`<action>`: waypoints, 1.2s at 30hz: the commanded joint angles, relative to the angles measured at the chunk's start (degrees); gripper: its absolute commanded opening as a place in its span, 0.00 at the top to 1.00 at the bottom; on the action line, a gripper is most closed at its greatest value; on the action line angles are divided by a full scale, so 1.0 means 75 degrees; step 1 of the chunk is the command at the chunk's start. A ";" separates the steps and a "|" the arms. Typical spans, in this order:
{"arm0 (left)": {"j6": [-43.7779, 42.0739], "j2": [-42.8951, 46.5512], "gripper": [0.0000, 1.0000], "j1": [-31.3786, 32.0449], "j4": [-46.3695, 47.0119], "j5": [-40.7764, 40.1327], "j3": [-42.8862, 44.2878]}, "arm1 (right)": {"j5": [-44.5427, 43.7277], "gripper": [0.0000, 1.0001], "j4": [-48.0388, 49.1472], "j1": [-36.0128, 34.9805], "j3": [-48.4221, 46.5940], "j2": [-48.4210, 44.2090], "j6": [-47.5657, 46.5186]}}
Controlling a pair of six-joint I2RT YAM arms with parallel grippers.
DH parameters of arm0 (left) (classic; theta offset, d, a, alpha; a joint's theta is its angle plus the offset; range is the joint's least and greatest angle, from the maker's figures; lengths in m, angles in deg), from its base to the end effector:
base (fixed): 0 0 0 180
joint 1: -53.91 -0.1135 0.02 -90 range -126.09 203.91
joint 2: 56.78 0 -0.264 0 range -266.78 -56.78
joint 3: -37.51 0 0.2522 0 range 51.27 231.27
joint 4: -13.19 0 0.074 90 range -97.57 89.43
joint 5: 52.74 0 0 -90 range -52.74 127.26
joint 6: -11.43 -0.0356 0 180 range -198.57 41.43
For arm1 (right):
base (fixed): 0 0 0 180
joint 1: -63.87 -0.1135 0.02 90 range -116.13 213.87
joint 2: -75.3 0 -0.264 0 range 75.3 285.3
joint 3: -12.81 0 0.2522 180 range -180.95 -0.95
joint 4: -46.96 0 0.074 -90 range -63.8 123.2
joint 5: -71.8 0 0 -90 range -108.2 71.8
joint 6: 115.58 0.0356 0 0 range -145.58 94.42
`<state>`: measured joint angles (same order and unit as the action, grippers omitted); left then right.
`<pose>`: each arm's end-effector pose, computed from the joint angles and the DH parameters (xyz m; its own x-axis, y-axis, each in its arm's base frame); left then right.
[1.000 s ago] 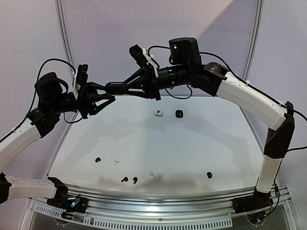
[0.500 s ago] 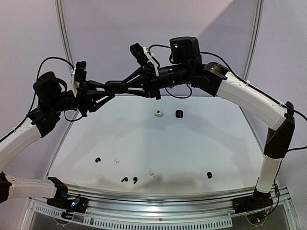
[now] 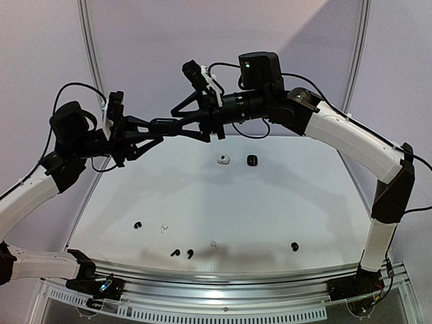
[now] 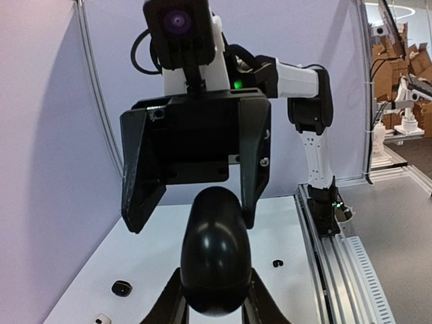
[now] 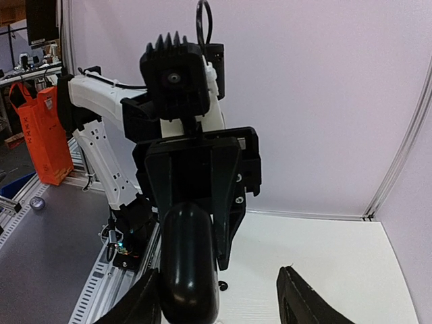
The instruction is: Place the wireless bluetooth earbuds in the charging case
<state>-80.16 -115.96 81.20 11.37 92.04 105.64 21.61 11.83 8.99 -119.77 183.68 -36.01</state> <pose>0.1890 -0.1302 0.3912 0.1376 -0.0530 -0.9891 0.9814 0.1424 0.1289 0.2303 0.3671 0.4482 0.0719 -0.1394 -0.9876 -0.9934 -0.0991 -0.0584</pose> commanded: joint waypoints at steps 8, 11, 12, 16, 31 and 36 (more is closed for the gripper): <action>-0.1194 -0.0089 1.00 0.0167 -0.0490 0.0100 0.0233 | -0.0839 0.40 -0.0245 -0.0049 -0.0148 0.0229 -0.0164; -0.1351 -0.0090 1.00 0.0198 -0.0653 0.0274 0.0261 | -0.1098 0.38 -0.0333 -0.0039 -0.0249 0.0266 -0.0133; -0.1551 -0.0090 1.00 0.0221 -0.0801 0.0306 0.0281 | -0.1092 0.38 -0.0363 -0.0021 -0.0335 0.0286 -0.0088; -0.3100 -0.0086 1.00 0.0275 -0.1555 0.0193 0.0415 | -0.1095 0.40 -0.0391 0.0049 -0.0492 0.0359 0.0101; -0.5070 0.0005 1.00 0.0276 -0.2237 0.0079 0.0485 | -0.1257 0.42 -0.0852 0.0072 -0.0492 0.0530 0.0067; -0.4959 -0.0005 1.00 0.0276 -0.2454 0.0287 0.0458 | -0.1037 0.45 -0.0819 0.0222 -0.0482 0.0604 0.0378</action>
<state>-116.66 -116.26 81.87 -6.38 89.59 108.35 15.93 7.22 8.93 -122.44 185.78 -35.18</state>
